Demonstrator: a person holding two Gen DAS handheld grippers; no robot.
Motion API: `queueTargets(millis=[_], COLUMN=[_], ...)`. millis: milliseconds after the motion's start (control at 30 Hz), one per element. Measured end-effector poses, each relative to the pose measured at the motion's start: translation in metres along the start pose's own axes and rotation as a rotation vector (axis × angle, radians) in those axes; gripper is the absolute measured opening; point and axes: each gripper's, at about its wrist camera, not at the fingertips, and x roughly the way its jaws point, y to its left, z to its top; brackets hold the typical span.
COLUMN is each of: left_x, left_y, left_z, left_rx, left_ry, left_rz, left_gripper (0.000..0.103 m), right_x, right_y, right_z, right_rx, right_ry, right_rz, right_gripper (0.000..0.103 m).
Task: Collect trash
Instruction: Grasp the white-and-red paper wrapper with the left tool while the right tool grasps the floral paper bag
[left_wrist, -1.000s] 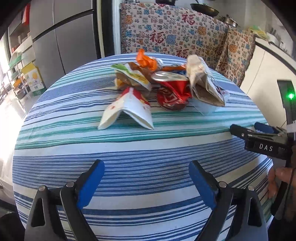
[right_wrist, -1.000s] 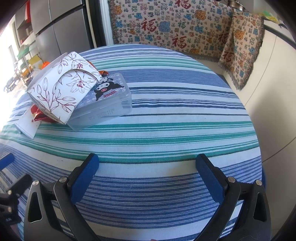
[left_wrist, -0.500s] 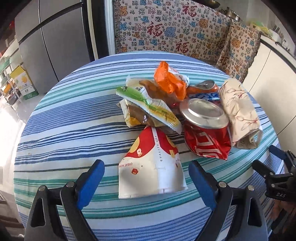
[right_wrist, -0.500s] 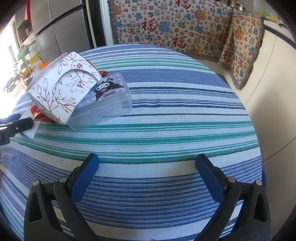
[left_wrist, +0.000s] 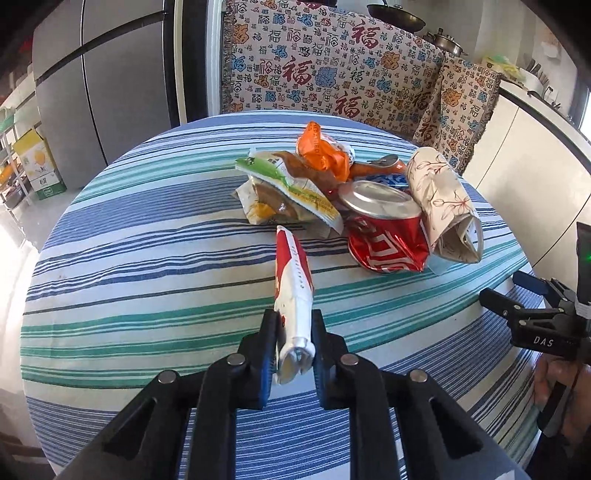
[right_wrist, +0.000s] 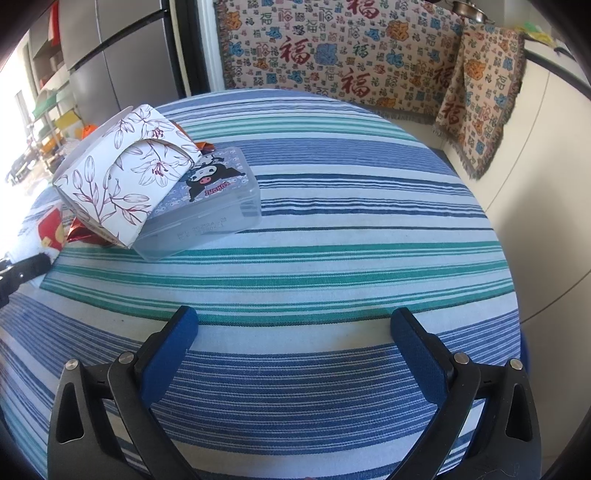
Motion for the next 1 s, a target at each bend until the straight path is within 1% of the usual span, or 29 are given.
queueTargets(millis=[33,100,167,267,333,433,500,533,567,600,633,800,900,1000], left_x=[-0.001,-0.001,-0.003,-0.001,0.001,0.001,-0.001,-0.001,-0.002,-0.002,-0.003,-0.004,-0.009,-0.010], left_y=[0.002,0.004,0.004,-0.003,-0.005,-0.004,-0.001,-0.001,0.000,-0.001,-0.002,-0.012,-0.020,-0.030], left_z=[0.001,0.004,0.006,0.008,0.007,0.005,0.005,0.004,0.004,0.004,0.004,0.002,-0.001,-0.007], left_rx=[-0.004,-0.015,-0.011,0.012,0.019,0.018,0.012,0.009,0.008,0.011,0.014,0.047,0.068,0.088], left_ry=[-0.001,-0.003,-0.009,-0.012,-0.004,-0.001,-0.003,-0.003,-0.003,-0.002,-0.001,0.008,0.007,0.013], left_rz=[0.005,0.003,-0.005,-0.004,-0.006,-0.006,-0.011,-0.014,-0.018,-0.022,-0.024,-0.046,-0.063,-0.089], left_gripper=[0.018,0.018,0.018,0.019,0.019,0.019,0.019,0.019,0.019,0.019,0.019,0.019,0.019,0.019], right_x=[-0.007,-0.025,-0.042,-0.048,-0.039,-0.012,0.001,0.003,0.001,-0.001,-0.005,-0.037,-0.067,-0.077], right_y=[0.001,0.015,0.034,0.070,0.090,0.106,0.105,0.101,0.098,0.095,0.094,0.081,0.078,0.068], right_z=[0.000,0.005,0.017,0.044,0.062,0.078,0.082,0.083,0.083,0.084,0.083,0.069,0.044,0.014], right_rx=[0.012,0.017,0.003,-0.049,-0.089,-0.096,-0.079,-0.077,-0.073,-0.081,-0.100,-0.135,-0.169,-0.198], right_ry=[-0.020,-0.065,-0.112,-0.126,-0.109,-0.020,0.018,0.024,0.020,0.017,0.011,-0.032,-0.077,-0.072], right_rz=[0.023,0.095,0.144,0.192,0.184,0.123,0.082,0.074,0.084,0.073,0.057,0.068,0.058,0.037], right_gripper=[0.097,0.097,0.097,0.096,0.096,0.095,0.088,0.077,0.065,0.054,0.042,0.039,0.039,0.040])
